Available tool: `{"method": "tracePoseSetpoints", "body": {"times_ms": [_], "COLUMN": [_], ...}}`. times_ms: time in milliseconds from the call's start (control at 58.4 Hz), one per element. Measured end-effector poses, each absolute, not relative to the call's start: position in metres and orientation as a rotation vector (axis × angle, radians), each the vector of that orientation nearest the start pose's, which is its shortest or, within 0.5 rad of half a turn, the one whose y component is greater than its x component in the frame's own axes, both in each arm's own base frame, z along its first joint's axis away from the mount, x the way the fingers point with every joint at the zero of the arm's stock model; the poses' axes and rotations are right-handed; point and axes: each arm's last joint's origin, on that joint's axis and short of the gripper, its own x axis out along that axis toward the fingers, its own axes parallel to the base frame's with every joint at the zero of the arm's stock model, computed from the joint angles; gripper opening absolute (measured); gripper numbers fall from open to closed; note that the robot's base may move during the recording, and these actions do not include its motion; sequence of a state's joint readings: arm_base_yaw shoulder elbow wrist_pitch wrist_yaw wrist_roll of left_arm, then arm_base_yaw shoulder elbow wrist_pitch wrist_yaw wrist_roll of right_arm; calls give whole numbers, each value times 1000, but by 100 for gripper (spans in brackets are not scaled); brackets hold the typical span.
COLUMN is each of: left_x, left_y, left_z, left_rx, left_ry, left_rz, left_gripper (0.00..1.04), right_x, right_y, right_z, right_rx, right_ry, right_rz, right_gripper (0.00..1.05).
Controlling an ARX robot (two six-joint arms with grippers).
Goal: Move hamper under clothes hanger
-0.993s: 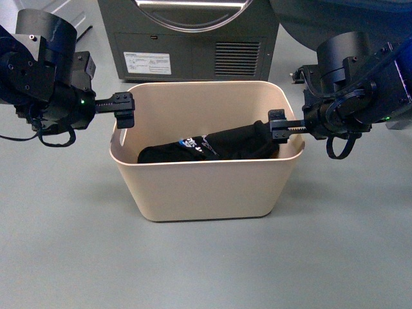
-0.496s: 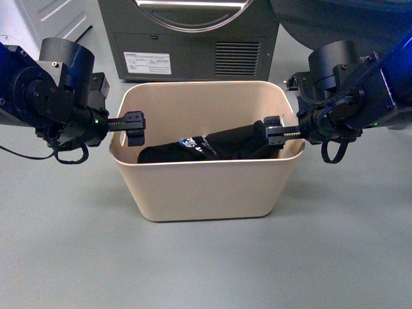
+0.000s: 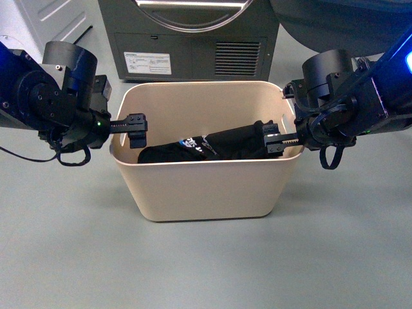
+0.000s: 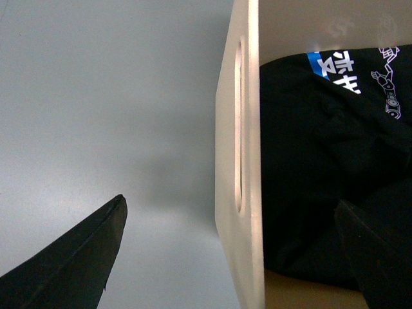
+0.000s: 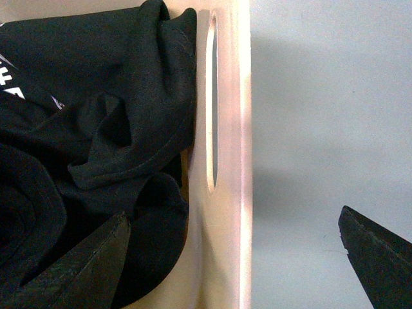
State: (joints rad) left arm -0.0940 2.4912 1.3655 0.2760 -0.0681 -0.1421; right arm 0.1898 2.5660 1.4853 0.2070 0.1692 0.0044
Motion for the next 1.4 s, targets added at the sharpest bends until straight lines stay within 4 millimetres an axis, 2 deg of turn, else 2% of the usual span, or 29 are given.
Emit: {"method": "tracePoseSetpoints", "body": {"times_ms": [325, 359, 787, 822, 856, 1250, 1404], "left_x": [451, 452, 451, 450, 450, 446, 445], "left_y": [-48, -49, -53, -53, -53, -55, -55], "left_z": [-15, -15, -15, -16, -16, -8, 4], "left_rx": [-57, -57, -46, -52, -51, -48, -49], "left_ry": [867, 865, 869, 871, 871, 874, 859], "left_rz": [24, 23, 38, 43, 47, 44, 43], "left_gripper": [98, 93, 8, 4, 4, 4, 4], "right_x": [464, 464, 463, 463, 463, 463, 459], "right_y": [83, 83, 85, 85, 86, 86, 86], "right_z": [-16, -16, -19, -19, -19, -16, -13], "right_rx": [-168, -168, -169, -157, -144, -119, -117], "right_ry": [874, 876, 891, 891, 890, 883, 888], "right_rz": [-8, -9, -9, -4, -4, -3, 3], "right_gripper": [97, 96, 13, 7, 2, 3, 3]}}
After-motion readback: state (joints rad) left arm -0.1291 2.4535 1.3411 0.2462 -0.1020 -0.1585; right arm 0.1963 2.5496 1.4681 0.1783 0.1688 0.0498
